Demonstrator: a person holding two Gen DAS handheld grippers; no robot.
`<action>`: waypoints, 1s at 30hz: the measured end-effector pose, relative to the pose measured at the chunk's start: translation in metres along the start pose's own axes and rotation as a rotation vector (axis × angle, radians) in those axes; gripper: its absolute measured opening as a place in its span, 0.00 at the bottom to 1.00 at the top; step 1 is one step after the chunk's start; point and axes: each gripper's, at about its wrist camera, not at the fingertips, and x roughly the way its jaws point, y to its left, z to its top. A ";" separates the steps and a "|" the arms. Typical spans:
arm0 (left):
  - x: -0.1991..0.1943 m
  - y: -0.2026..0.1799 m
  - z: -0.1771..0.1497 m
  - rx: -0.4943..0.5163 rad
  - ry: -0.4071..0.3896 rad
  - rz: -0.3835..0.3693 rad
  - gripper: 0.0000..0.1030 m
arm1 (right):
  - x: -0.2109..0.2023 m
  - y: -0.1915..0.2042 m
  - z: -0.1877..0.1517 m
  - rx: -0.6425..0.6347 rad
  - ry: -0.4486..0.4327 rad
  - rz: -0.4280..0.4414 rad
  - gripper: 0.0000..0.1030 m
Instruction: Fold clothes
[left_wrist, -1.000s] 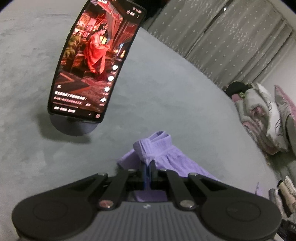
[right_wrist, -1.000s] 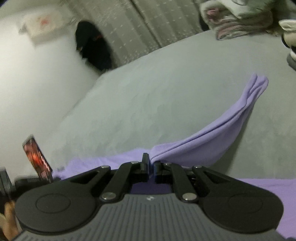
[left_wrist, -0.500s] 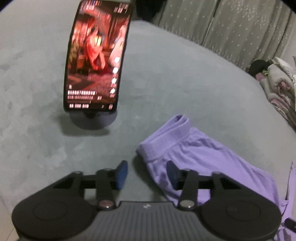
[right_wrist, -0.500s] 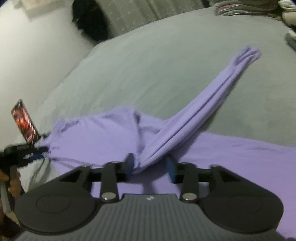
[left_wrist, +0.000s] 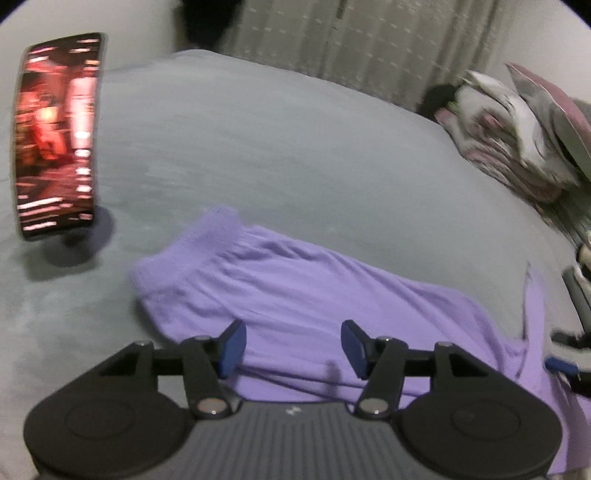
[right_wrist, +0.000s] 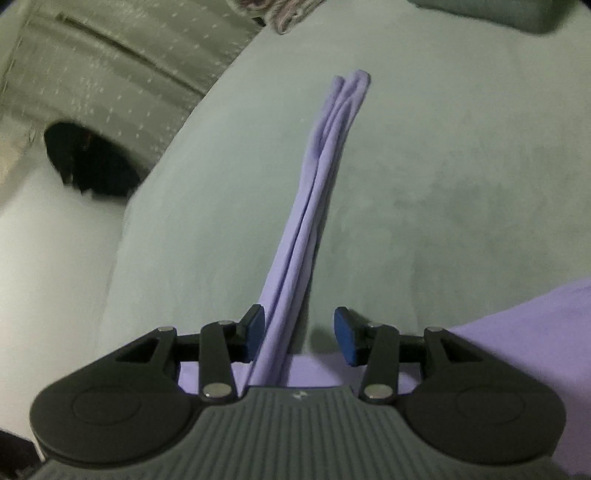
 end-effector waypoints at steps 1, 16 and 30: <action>0.004 -0.006 -0.001 0.010 0.013 -0.016 0.57 | 0.005 0.000 0.004 0.011 -0.003 0.005 0.45; 0.031 -0.108 -0.024 0.223 0.132 -0.415 0.57 | 0.013 0.029 0.030 0.016 -0.101 0.006 0.45; 0.039 -0.159 -0.049 0.382 0.111 -0.399 0.31 | -0.030 0.022 0.015 -0.075 -0.197 0.052 0.10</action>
